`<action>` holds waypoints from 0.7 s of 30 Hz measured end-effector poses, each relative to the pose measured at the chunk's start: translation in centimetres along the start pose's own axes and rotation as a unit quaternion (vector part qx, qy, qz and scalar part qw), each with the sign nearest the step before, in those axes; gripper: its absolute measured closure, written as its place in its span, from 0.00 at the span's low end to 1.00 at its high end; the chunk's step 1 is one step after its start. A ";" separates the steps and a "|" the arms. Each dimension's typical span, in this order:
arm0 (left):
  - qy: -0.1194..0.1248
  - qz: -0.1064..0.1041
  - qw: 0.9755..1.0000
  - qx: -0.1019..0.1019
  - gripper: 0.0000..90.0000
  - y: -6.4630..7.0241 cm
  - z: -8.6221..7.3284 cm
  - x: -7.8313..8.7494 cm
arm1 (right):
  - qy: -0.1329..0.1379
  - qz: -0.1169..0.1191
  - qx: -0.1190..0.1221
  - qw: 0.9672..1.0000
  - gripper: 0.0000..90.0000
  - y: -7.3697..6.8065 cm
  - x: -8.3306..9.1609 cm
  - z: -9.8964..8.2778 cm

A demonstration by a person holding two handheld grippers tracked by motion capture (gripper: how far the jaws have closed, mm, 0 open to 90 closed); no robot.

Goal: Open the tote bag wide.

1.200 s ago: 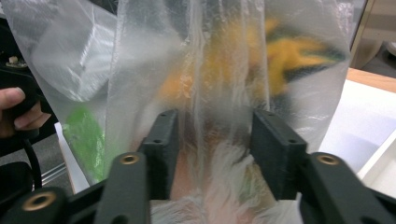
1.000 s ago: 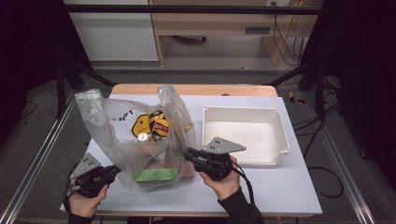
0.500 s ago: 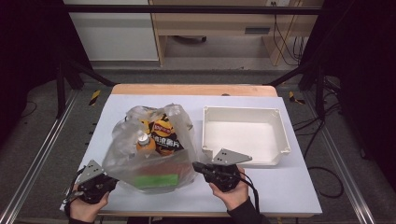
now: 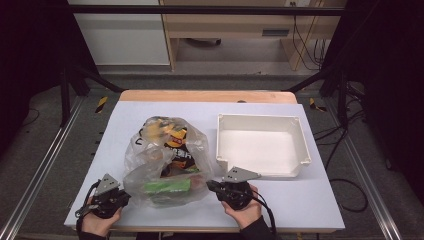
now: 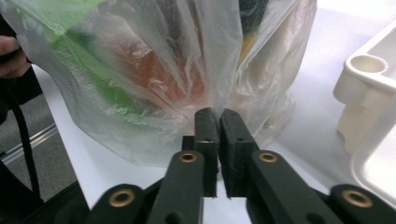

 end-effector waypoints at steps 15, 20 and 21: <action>0.127 -0.042 0.991 0.005 0.46 0.2 1.4 4.3 | 0.068 -0.006 0.028 0.997 0.80 -0.3 1.6 3.0; 0.152 -0.050 0.987 0.008 0.44 0.3 2.0 5.5 | 0.068 -0.008 0.017 0.998 1.00 0.2 1.2 3.4; 0.152 -0.050 0.987 0.008 0.44 0.3 2.0 5.5 | 0.068 -0.008 0.017 0.998 1.00 0.2 1.2 3.4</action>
Point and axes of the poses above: each handheld gripper's, and its own axes: x roughly backward along the jaws, z roughly out of its top, y roughly to its right, the point moved 4 cm from there along -x, roughly forward along the jaws, and after that the axes turned 13 degrees about x, right-handed, at the moved point
